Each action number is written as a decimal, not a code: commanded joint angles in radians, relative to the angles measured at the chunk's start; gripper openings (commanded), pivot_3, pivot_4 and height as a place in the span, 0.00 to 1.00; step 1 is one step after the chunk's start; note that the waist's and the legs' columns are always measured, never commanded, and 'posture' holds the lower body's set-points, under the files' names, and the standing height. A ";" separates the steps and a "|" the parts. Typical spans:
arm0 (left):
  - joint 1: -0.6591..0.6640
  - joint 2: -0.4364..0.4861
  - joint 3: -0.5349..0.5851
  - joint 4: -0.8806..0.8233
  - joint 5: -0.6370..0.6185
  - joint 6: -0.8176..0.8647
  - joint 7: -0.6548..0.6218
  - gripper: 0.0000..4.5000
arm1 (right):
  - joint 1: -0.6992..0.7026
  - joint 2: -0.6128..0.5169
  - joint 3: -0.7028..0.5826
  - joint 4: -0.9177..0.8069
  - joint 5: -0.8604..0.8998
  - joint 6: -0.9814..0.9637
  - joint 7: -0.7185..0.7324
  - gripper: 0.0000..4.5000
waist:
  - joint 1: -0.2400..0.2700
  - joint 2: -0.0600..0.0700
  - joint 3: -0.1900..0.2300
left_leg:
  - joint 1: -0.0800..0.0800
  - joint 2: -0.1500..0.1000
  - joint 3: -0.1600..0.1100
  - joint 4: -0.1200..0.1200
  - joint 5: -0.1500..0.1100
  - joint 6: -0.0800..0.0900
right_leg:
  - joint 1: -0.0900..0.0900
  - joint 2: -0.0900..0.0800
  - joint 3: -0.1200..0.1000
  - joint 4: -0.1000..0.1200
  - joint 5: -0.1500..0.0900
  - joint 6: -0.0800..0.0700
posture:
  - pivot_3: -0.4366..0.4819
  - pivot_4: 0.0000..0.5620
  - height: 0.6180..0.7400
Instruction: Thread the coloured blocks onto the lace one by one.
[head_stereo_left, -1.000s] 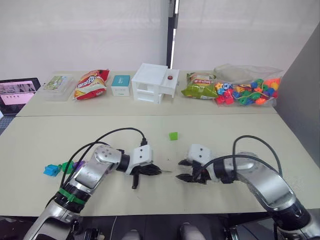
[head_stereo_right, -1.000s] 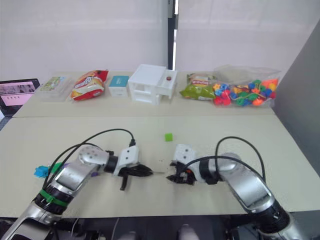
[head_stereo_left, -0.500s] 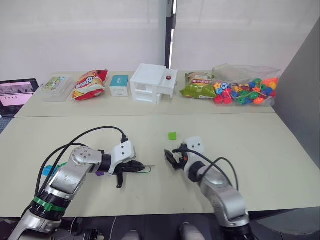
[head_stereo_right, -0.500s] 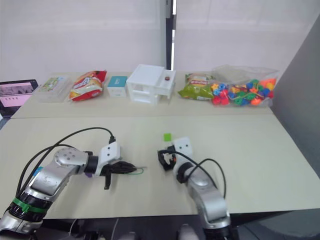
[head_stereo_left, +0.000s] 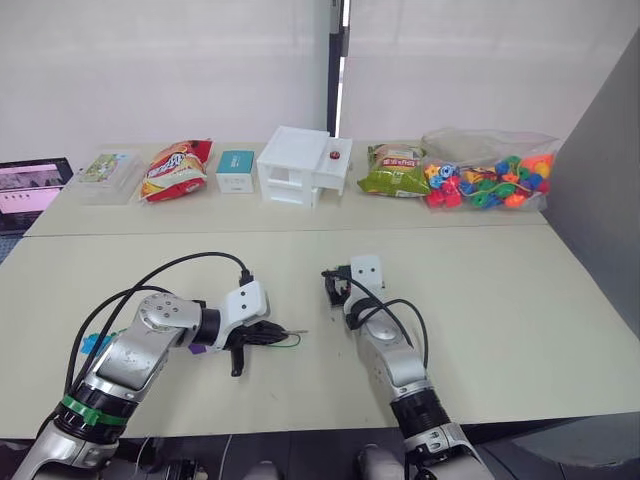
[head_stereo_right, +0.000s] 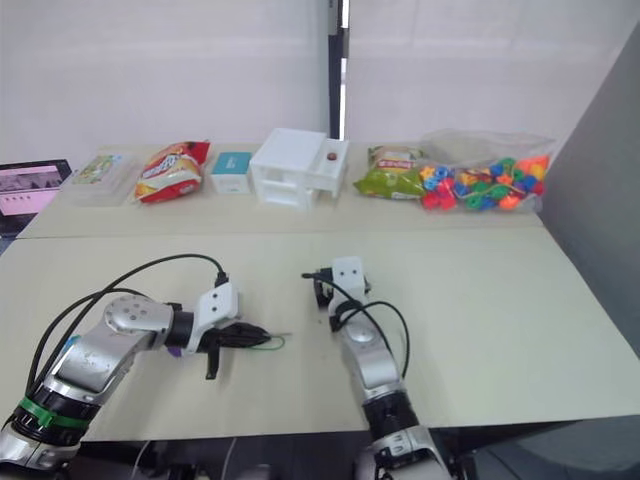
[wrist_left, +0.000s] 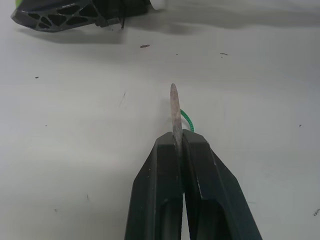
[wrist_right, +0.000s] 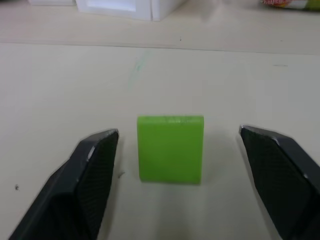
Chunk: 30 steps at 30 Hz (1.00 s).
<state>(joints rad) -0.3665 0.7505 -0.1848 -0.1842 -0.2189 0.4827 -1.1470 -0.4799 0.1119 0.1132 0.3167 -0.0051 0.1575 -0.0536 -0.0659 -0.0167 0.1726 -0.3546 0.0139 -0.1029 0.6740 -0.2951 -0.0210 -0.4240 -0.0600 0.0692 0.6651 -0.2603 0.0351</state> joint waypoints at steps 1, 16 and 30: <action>0.002 0.015 0.022 -0.028 -0.015 -0.009 0.002 0.00 | -0.005 0.059 0.001 -0.012 0.026 -0.025 0.008 0.57 | -0.003 0.000 0.000 | 0.000 0.000 0.000 0.000 0.000 0.000 | 0.000 0.000 0.000 0.000 0.000 0.000 | 0.48 0.27 1.00; -0.009 0.008 0.005 0.005 -0.012 -0.055 -0.011 0.00 | 0.371 -0.111 0.159 -0.705 0.065 0.270 0.147 0.25 | 0.000 0.000 0.000 | -0.002 0.000 -0.001 -0.001 0.000 0.000 | -0.001 0.000 0.000 -0.001 0.000 0.000 | 0.48 0.27 1.00; -0.025 -0.011 -0.012 0.029 -0.007 -0.079 -0.008 0.00 | 0.601 -0.158 0.225 -0.855 0.109 0.536 0.168 0.25 | 0.001 0.000 -0.001 | 0.001 0.001 0.000 0.000 0.000 0.000 | 0.002 0.001 0.000 -0.001 0.000 0.000 | 0.48 0.27 1.00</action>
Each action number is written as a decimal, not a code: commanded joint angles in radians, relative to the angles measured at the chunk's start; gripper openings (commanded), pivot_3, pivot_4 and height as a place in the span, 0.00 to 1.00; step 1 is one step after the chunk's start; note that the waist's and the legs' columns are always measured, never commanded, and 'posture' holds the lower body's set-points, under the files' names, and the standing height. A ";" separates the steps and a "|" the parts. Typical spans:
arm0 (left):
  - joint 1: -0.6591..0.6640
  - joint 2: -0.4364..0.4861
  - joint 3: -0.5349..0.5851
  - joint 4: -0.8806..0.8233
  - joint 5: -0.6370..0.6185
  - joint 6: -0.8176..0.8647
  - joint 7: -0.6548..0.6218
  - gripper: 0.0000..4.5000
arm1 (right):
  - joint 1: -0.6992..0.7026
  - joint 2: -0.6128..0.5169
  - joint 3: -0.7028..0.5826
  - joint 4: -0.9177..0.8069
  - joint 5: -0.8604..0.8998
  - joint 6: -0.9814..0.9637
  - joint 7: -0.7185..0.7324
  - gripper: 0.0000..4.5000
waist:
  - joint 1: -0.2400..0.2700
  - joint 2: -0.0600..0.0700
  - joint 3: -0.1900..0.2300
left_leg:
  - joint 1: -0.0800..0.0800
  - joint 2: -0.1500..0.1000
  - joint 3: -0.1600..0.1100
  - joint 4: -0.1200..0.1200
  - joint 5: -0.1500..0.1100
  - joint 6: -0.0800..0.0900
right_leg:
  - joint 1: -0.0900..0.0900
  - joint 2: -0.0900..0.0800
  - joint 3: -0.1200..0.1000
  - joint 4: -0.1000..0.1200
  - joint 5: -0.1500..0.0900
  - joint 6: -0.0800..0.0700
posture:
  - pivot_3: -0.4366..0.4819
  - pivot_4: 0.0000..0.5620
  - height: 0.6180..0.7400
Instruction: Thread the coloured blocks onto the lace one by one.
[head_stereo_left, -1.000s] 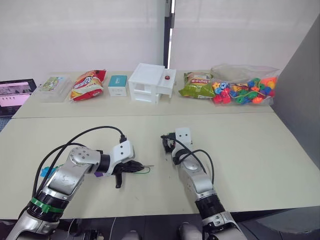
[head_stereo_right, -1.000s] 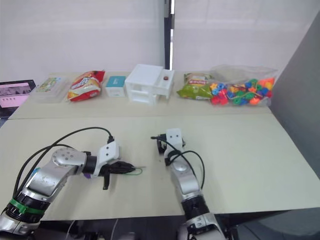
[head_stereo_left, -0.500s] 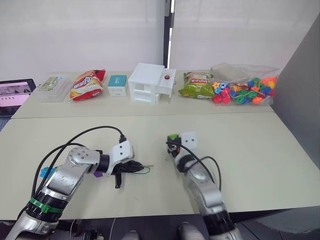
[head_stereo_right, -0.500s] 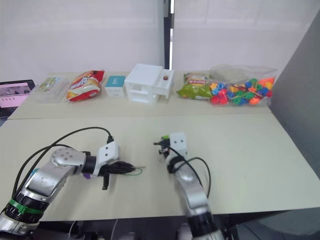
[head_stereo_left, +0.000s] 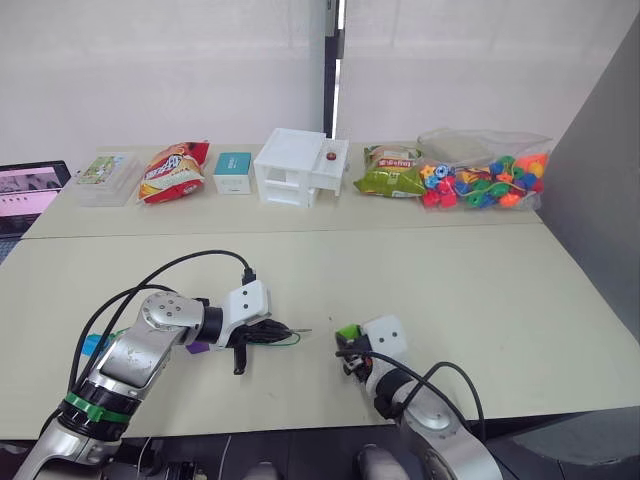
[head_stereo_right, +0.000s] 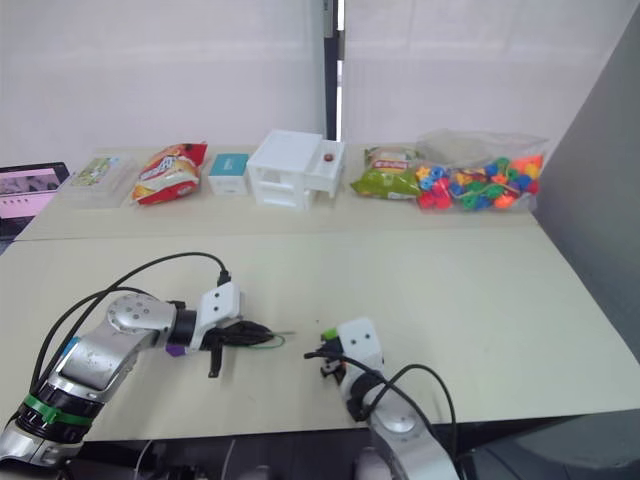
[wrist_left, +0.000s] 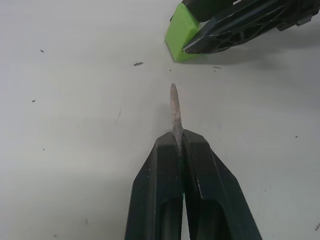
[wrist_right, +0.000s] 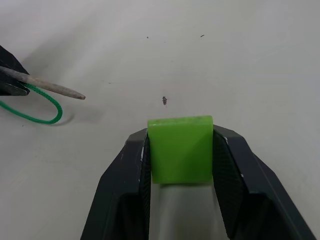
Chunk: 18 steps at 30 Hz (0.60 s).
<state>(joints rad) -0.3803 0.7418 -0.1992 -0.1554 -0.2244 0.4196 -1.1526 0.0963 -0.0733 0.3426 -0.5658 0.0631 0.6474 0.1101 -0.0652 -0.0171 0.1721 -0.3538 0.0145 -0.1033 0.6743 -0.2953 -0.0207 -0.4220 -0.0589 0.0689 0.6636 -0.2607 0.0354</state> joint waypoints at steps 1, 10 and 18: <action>-0.012 -0.002 0.001 0.004 0.000 -0.019 -0.003 0.00 | 0.029 0.035 -0.007 0.028 0.048 0.063 0.006 0.37 | -0.002 0.000 0.000 | 0.000 0.000 0.000 0.000 0.000 0.000 | 0.000 0.000 0.000 0.000 0.000 0.000 | 0.48 0.27 1.00; -0.017 -0.008 -0.006 0.030 0.005 -0.037 0.000 0.00 | -0.095 -0.114 -0.097 -0.121 0.099 0.026 0.161 1.00 | 0.004 0.000 0.000 | -0.001 -0.001 0.000 0.001 0.000 0.000 | 0.000 0.000 0.000 0.000 0.000 0.000 | 0.48 0.27 1.00; -0.011 -0.011 -0.012 0.026 -0.003 -0.049 -0.022 0.00 | -0.428 -0.546 -0.146 0.028 0.339 0.041 0.762 1.00 | 0.004 -0.001 0.000 | 0.000 0.000 0.000 0.002 0.000 0.000 | 0.002 0.000 0.000 -0.001 0.000 0.000 | 0.48 0.27 1.00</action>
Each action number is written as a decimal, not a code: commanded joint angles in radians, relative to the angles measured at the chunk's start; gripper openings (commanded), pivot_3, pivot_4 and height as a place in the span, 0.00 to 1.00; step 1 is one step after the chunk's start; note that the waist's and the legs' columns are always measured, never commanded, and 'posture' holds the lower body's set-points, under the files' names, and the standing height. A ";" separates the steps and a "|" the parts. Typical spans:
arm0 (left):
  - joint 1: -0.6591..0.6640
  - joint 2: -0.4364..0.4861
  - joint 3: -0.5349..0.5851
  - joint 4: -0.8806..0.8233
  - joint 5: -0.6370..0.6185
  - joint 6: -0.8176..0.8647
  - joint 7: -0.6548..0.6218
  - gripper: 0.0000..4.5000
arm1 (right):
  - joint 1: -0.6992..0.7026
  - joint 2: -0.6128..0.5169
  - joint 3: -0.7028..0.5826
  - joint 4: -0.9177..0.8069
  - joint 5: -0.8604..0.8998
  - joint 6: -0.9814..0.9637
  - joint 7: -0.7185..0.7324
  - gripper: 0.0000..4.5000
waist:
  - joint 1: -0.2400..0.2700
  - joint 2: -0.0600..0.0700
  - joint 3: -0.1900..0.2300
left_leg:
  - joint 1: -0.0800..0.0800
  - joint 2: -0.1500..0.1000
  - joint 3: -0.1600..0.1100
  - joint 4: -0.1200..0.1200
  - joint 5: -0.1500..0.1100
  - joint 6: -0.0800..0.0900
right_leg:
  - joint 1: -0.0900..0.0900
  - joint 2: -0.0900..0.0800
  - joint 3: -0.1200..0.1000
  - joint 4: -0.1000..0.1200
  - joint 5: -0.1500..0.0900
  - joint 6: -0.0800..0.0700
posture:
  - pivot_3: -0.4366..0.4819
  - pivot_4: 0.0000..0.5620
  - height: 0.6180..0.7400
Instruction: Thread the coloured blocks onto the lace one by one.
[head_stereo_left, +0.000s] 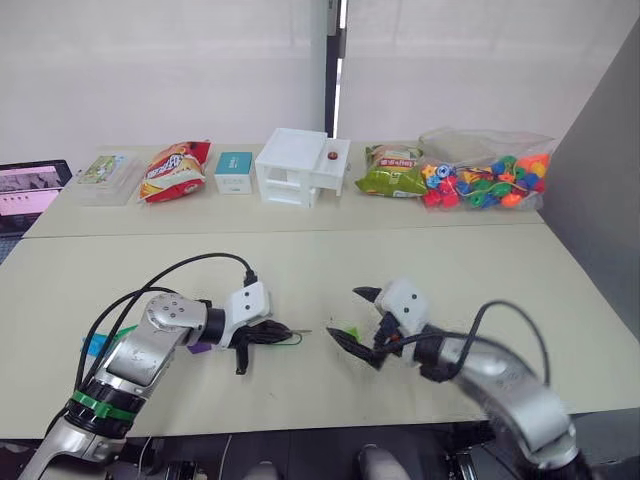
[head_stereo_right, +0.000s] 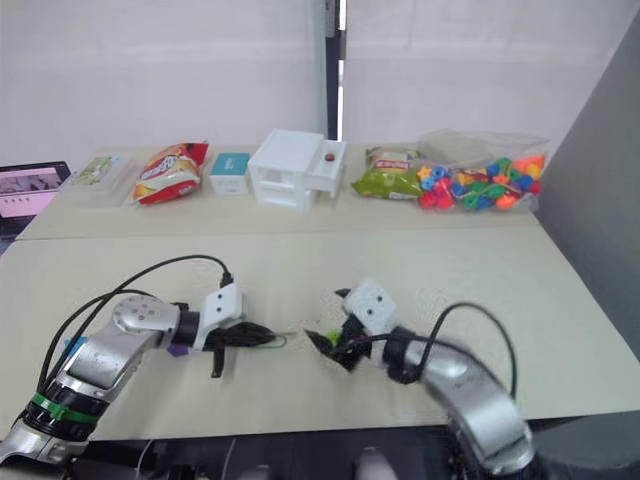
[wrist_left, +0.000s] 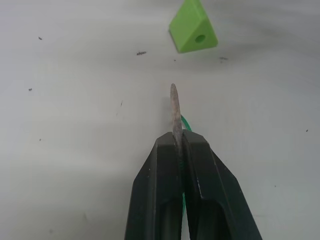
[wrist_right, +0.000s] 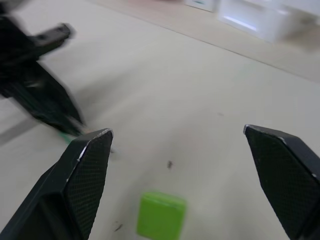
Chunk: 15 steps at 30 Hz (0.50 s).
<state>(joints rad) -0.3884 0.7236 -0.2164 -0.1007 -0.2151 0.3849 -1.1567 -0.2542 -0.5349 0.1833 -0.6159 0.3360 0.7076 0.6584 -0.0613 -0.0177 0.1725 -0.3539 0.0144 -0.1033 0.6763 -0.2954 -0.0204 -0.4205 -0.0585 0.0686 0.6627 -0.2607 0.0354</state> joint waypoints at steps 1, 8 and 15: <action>-0.002 0.009 0.003 -0.034 -0.013 -0.015 -0.023 0.00 | -0.119 -0.123 0.042 0.130 0.056 -0.041 0.277 1.00 | 0.001 0.000 0.000 | 0.000 0.000 0.000 0.000 0.000 0.000 | 0.000 0.000 0.000 0.000 0.000 0.000 | 0.48 0.27 1.00; 0.022 0.020 0.002 -0.087 -0.021 -0.002 -0.038 0.00 | -0.409 -0.170 0.290 0.569 -0.168 -0.426 0.630 1.00 | -0.005 0.000 0.000 | -0.001 0.000 0.001 0.001 0.000 0.001 | -0.001 -0.001 0.000 0.000 0.000 0.000 | 0.48 0.27 1.00; 0.052 0.022 -0.003 -0.147 -0.027 0.024 -0.029 0.00 | -0.565 -0.056 0.374 0.933 -0.293 -0.668 0.762 1.00 | -0.005 0.000 0.000 | -0.001 0.000 0.001 0.000 0.000 0.001 | -0.002 -0.001 0.000 0.001 0.000 0.000 | 0.48 0.27 1.00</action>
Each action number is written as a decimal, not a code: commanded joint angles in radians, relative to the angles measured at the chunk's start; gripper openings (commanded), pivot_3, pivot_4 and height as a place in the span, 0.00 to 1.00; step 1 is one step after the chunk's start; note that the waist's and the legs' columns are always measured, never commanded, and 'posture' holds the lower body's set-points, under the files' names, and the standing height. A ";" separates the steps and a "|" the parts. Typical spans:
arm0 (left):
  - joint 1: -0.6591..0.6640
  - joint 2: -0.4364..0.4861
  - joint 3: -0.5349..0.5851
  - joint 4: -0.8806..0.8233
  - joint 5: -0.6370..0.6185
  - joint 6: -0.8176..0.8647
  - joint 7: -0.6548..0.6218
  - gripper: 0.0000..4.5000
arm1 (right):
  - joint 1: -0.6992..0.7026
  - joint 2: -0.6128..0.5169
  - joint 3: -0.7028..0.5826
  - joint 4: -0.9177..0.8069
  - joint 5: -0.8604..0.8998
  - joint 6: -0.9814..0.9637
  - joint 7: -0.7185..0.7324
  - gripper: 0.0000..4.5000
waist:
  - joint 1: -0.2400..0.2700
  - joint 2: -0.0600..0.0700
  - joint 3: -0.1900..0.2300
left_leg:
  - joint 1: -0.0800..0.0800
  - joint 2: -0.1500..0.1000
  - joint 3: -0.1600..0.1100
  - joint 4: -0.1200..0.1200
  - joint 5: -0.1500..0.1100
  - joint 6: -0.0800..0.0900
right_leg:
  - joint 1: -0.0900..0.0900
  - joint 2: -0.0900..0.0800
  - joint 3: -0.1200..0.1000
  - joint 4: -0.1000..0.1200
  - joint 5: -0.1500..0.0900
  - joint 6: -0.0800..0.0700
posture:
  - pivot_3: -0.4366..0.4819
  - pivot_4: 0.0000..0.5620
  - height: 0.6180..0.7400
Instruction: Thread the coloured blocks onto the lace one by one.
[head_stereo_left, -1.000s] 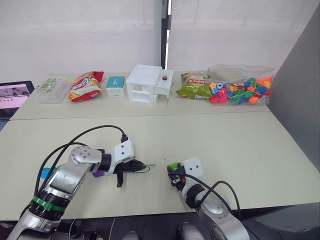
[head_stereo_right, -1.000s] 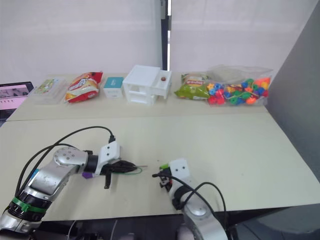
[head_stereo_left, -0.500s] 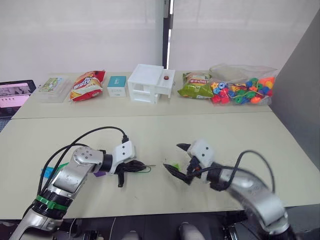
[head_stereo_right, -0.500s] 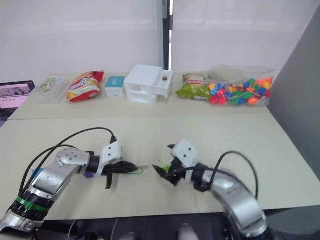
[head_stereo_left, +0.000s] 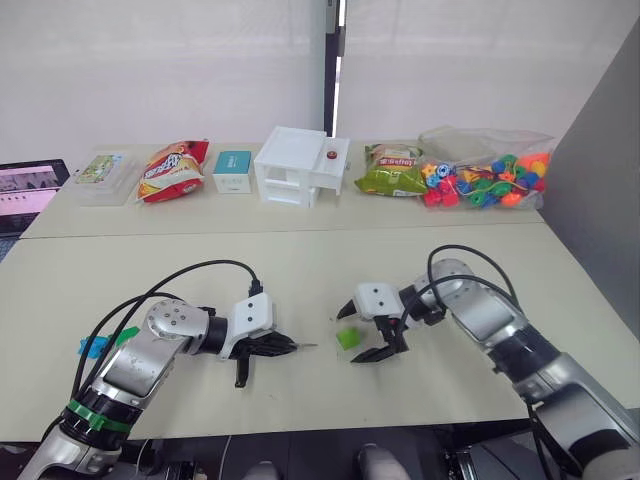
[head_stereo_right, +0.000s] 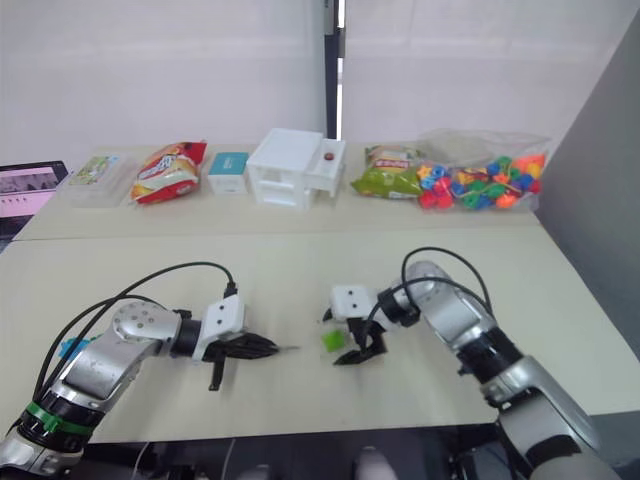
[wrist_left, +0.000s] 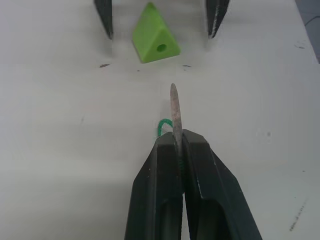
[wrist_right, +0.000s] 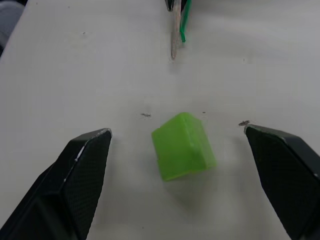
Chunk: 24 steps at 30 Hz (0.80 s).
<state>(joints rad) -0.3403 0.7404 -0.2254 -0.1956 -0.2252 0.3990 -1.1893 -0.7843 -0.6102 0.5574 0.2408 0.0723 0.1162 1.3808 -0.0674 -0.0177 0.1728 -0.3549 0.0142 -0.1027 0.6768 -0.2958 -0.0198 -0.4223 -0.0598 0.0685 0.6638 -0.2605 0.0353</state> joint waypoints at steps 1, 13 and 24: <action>0.007 0.004 0.006 -0.064 -0.021 0.018 0.006 0.00 | -0.044 0.032 0.003 0.118 -0.042 -0.103 0.051 1.00 | 0.002 0.000 0.000 | 0.000 0.000 0.000 0.000 0.000 0.000 | 0.000 0.000 0.000 0.000 0.000 0.000 | 0.48 0.27 1.00; 0.022 0.007 0.008 -0.136 -0.040 0.073 0.020 0.00 | -0.055 0.068 -0.030 0.243 -0.090 -0.170 0.059 0.29 | 0.001 0.000 0.000 | 0.002 0.000 0.000 0.000 0.000 -0.001 | 0.001 0.000 0.000 0.001 0.000 0.000 | 0.48 0.27 1.00; -0.062 -0.030 -0.087 -0.154 0.041 0.202 0.131 0.00 | 0.191 0.025 -0.090 -0.196 -0.093 0.272 -0.106 0.29 | 0.013 0.000 -0.001 | 0.002 0.000 -0.001 0.001 0.000 -0.001 | 0.002 0.000 0.000 0.002 0.000 0.000 | 0.48 0.27 1.00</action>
<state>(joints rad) -0.3853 0.7129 -0.3023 -0.3360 -0.1963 0.5876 -1.0775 -0.6339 -0.5754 0.4364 0.0891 0.0029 0.3005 1.2829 -0.0544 -0.0175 0.1723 -0.3535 0.0137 -0.1034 0.6776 -0.2953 -0.0206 -0.4207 -0.0598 0.0686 0.6656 -0.2604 0.0352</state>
